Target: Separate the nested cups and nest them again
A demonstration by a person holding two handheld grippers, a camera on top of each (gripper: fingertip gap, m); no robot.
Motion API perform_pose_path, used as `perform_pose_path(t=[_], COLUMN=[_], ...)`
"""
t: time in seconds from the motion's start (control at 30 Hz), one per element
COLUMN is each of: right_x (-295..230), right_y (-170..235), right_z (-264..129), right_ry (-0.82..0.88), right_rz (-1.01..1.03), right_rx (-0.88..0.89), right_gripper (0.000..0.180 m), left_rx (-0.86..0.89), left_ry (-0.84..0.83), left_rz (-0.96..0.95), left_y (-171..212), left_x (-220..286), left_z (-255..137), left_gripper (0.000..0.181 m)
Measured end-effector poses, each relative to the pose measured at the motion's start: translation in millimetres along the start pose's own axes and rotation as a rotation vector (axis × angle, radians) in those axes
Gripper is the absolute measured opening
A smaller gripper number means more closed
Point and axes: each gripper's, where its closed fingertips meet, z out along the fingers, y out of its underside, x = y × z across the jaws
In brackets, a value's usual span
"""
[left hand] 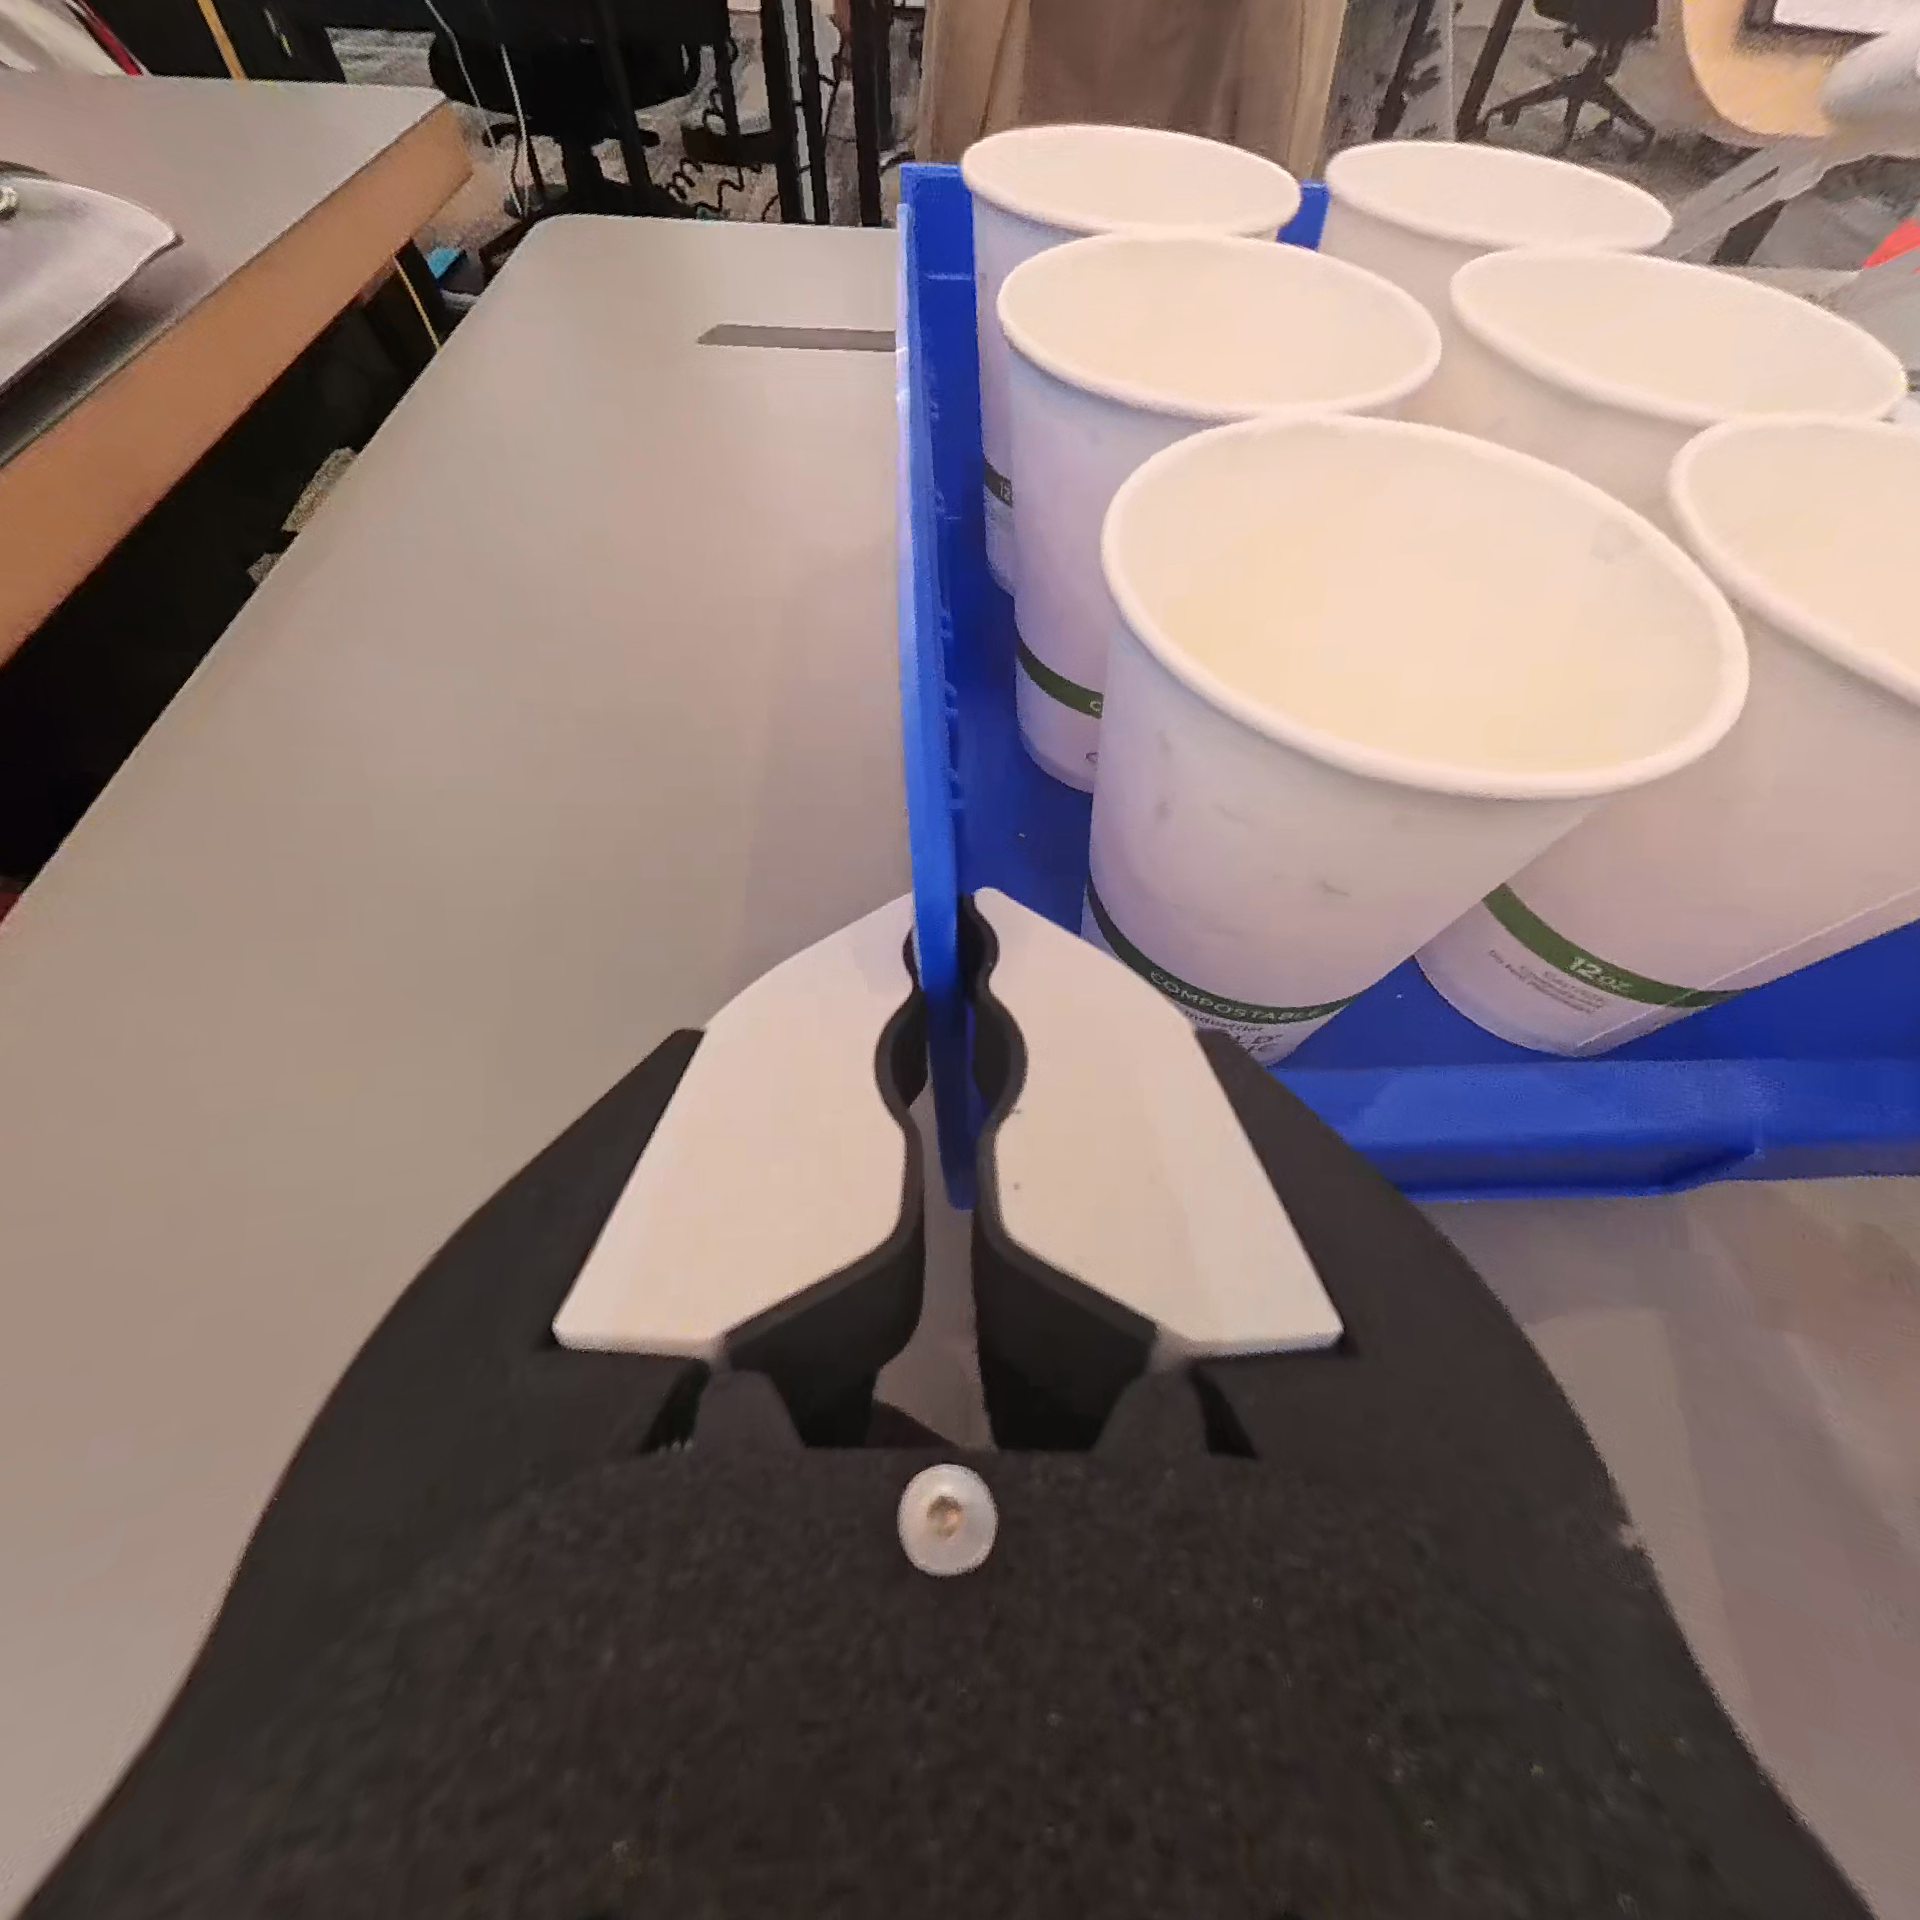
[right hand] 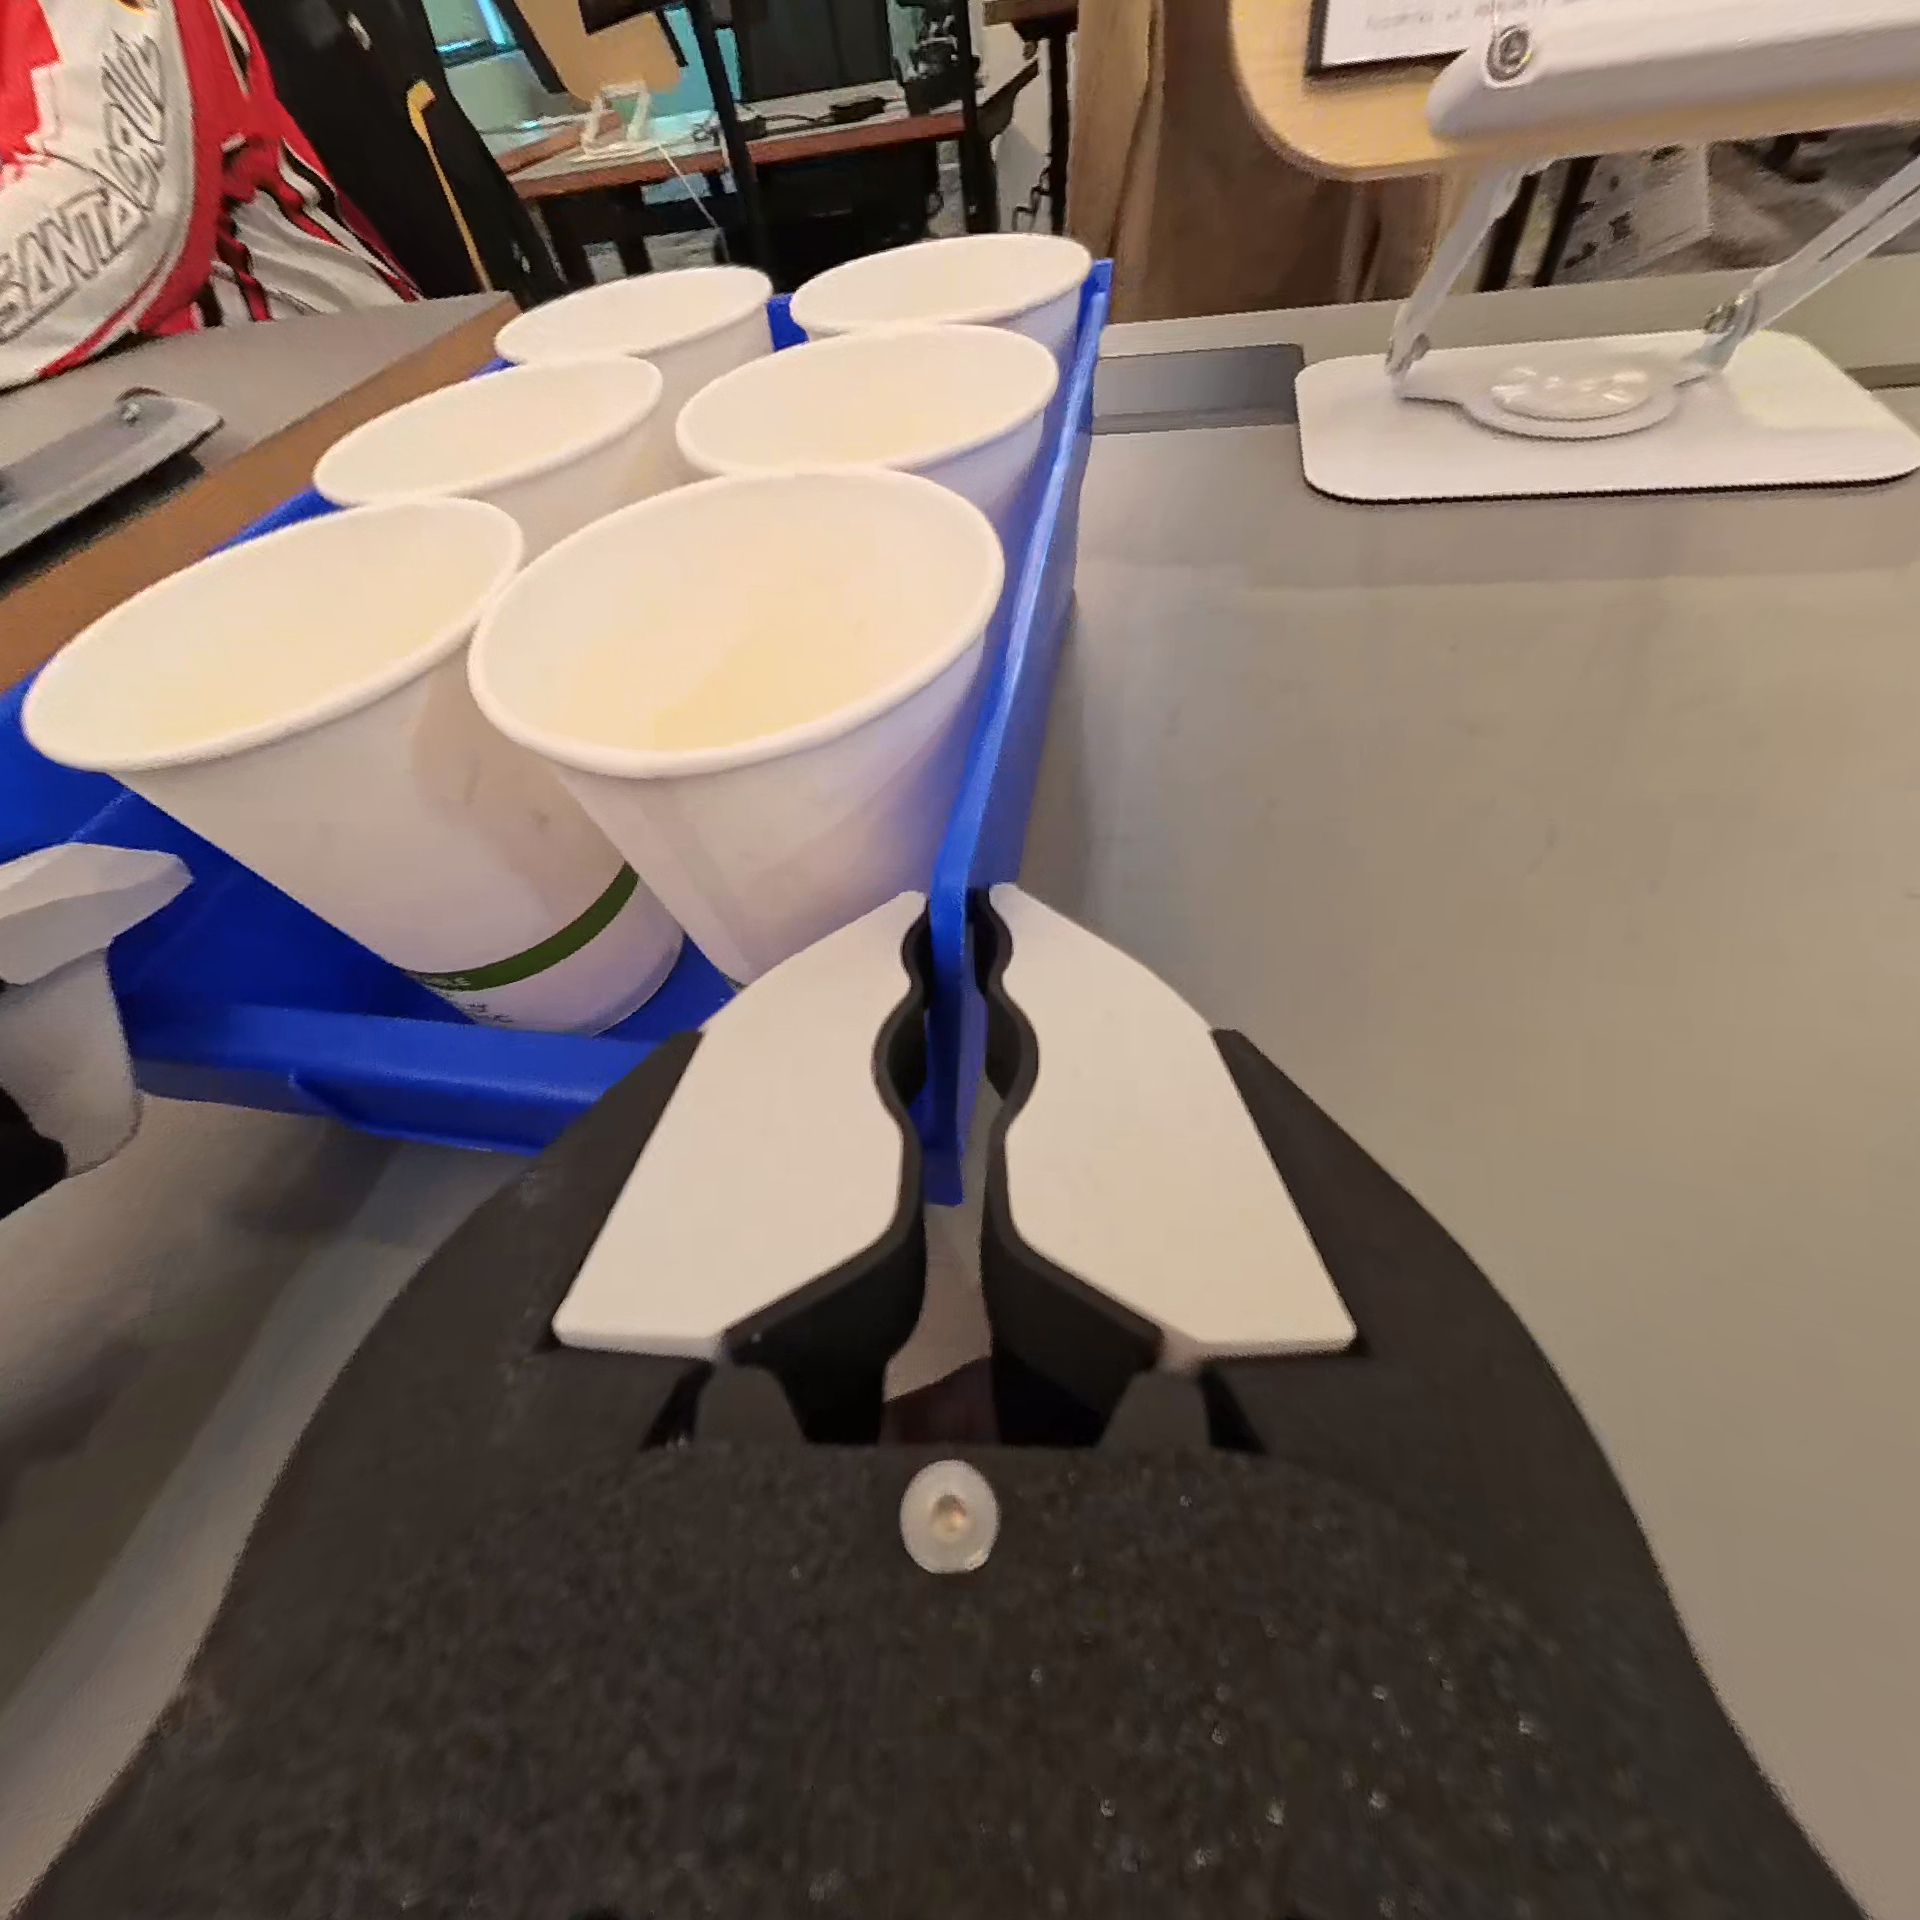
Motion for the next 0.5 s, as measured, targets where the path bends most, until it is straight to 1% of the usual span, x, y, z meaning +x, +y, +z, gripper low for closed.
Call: perform_pose_path(t=[0.07,0.1,0.13,0.17,0.2,0.27,0.33,0.4,0.47,0.5], right_x=[0,0,4,9,14,26,48,100,171,214], right_y=[0,1,-1,-3,-5,-18,-35,-56,-78,-88], right_z=[-1,-3,-8,-14,-25,-63,-114,-155,-182,-191], right_ry=[-0.040,-0.074,-0.095,-0.122,-0.168,-0.289,-0.417,-0.409,-0.341,-0.274], right_rz=[-0.020,-0.025,-0.017,-0.001,0.009,-0.021,-0.101,-0.164,-0.174,-0.174], right_rx=[-0.008,-0.018,-0.022,-0.027,-0.039,0.019,0.121,0.214,0.278,0.298], right_gripper=[0.007,0.009,0.021,0.033,0.039,0.040,0.041,0.038,0.037,0.037], left_rx=[-0.005,-0.001,0.005,0.010,0.025,0.084,0.182,0.265,0.274,0.260], left_ry=[-0.021,-0.035,-0.062,-0.080,-0.098,-0.163,-0.186,-0.106,0.059,0.135], left_rz=[-0.024,-0.019,-0.014,-0.018,-0.033,-0.068,-0.083,-0.067,0.005,0.047], left_y=[0,0,0,0,-1,-10,-28,-52,-70,-77], left_x=[-1,0,-1,0,0,-3,10,57,134,176], left_z=[0,-1,-4,-9,-19,-50,-89,-118,-131,-133], left_gripper=[0.004,0.013,0.031,0.044,0.048,0.053,0.052,0.048,0.049,0.050])
